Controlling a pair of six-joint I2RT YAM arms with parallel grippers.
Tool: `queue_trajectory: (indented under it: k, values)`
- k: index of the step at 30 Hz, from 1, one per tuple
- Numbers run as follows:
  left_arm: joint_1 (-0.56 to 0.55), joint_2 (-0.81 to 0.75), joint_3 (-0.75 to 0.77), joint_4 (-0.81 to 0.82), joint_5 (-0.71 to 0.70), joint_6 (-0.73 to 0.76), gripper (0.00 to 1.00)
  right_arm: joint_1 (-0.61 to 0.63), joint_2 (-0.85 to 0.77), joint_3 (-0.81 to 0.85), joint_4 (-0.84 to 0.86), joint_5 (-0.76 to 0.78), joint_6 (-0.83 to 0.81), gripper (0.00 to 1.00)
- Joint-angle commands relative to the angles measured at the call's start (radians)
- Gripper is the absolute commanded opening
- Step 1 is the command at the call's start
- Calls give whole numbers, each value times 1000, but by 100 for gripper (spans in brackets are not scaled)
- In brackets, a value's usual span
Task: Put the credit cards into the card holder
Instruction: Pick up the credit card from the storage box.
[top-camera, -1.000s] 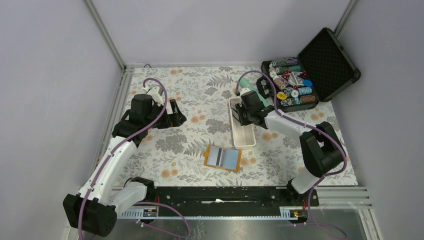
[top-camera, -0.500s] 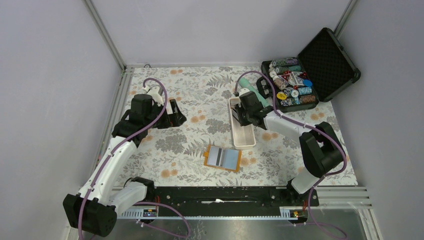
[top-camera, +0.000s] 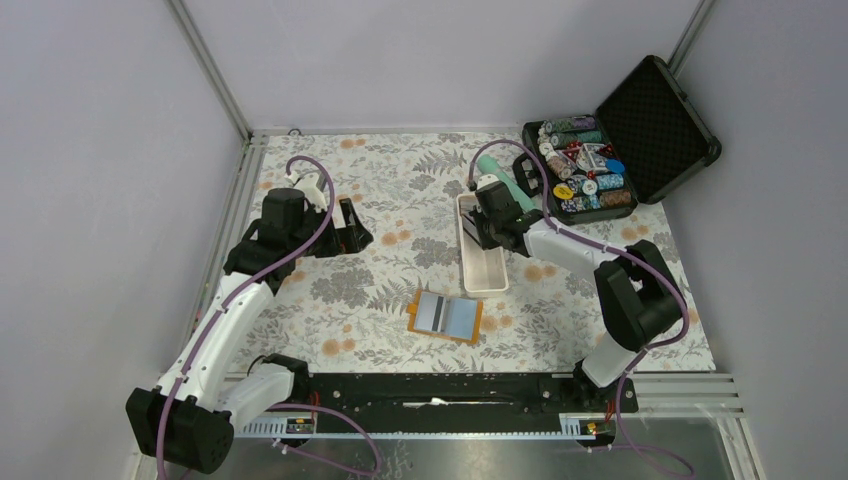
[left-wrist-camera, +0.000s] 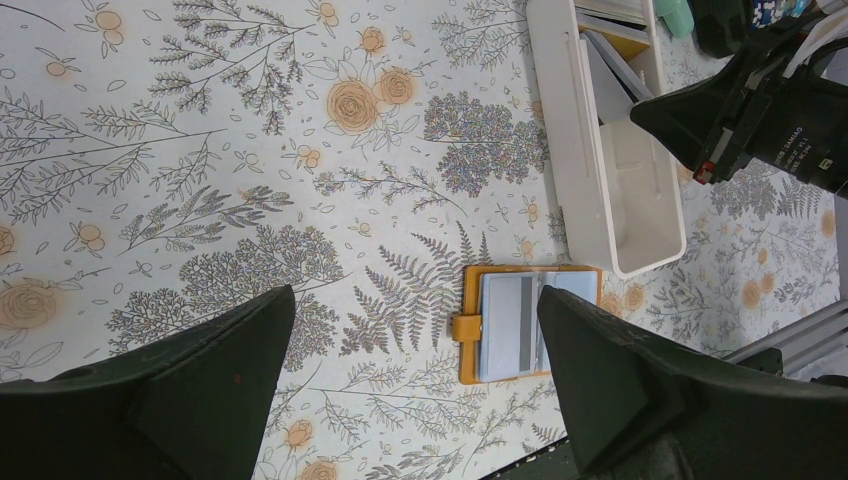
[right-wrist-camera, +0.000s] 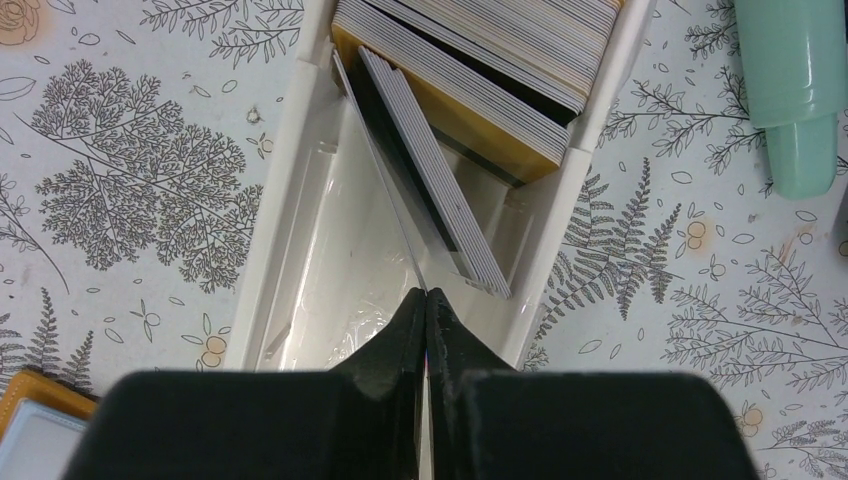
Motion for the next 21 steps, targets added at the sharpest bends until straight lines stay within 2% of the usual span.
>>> queue_trajectory:
  k: [1,14,21]
  values:
    - [6,-16,-1,40,16,4,99,15,-22,19,1,9,0,1]
    - [-3,-29,-30,106,55,-111,99,14,-119,-35,-4,-28,3,0]
    - [-81,-9,-63,231,42,-233,99,15,-138,-62,19,-65,14,0]
